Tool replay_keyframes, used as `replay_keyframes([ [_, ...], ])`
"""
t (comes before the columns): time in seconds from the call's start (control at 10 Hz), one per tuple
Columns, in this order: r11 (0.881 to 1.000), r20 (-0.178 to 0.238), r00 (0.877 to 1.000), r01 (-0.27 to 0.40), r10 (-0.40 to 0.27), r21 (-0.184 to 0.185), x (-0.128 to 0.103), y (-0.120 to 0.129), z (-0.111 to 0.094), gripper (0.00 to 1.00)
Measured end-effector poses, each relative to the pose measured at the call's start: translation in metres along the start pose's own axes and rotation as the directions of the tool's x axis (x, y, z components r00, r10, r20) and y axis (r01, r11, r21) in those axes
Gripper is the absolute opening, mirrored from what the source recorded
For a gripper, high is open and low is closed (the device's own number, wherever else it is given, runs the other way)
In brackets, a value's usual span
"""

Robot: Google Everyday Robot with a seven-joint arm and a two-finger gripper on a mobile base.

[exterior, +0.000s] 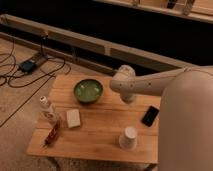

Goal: Push the eraser across the table

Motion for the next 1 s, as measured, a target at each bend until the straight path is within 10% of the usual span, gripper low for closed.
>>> replay_keyframes([
  [1.0, 0.983, 0.112, 0.993, -0.026, 0.047, -0.179, 0.042, 0.007, 0.081, 0.0],
])
